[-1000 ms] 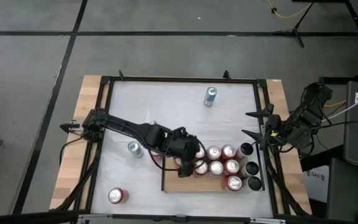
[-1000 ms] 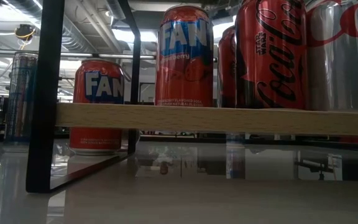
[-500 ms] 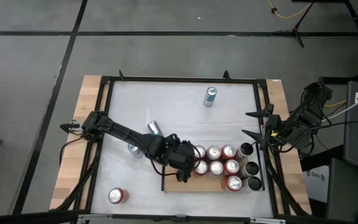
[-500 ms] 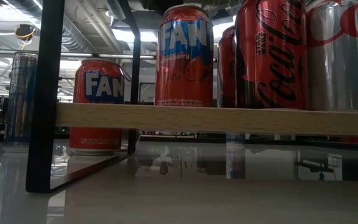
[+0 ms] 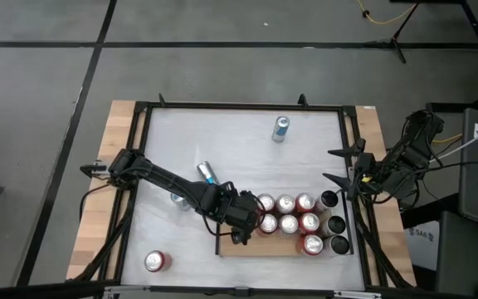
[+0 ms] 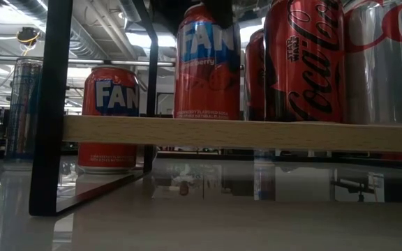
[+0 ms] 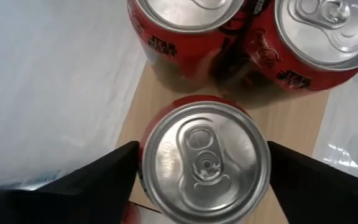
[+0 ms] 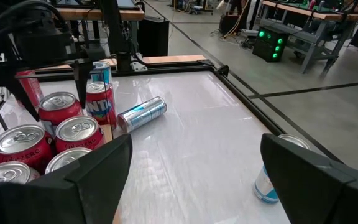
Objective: Place canned beverage on shelf
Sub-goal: Adjust the orange soda can
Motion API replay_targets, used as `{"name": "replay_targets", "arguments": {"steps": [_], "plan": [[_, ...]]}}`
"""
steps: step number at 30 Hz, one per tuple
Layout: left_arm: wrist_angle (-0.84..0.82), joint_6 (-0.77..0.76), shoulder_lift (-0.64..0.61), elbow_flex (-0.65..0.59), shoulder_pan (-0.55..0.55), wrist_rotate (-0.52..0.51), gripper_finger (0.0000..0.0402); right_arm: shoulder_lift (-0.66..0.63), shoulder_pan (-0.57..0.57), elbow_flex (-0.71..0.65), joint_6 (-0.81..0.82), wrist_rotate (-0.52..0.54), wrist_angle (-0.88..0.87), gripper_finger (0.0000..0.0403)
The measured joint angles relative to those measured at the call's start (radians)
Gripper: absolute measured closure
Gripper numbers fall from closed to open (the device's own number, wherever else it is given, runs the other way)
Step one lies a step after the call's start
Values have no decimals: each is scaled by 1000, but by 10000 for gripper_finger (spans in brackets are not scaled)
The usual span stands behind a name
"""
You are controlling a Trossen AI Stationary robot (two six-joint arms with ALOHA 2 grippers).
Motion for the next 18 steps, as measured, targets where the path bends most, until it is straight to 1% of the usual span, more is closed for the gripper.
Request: {"name": "replay_targets", "arguments": {"steps": [4,7,12,18], "plan": [[3,1,0,0,0,3,109,0,0,0,0,0,0,56],[3,2,-1,0,1,23,128,0,0,0,0,0,0,56],[3,6,-3,0,3,79,130,0,0,0,0,0,0,56],[5,29,-4,1,-8,178,128,0,0,0,0,0,0,56]]}}
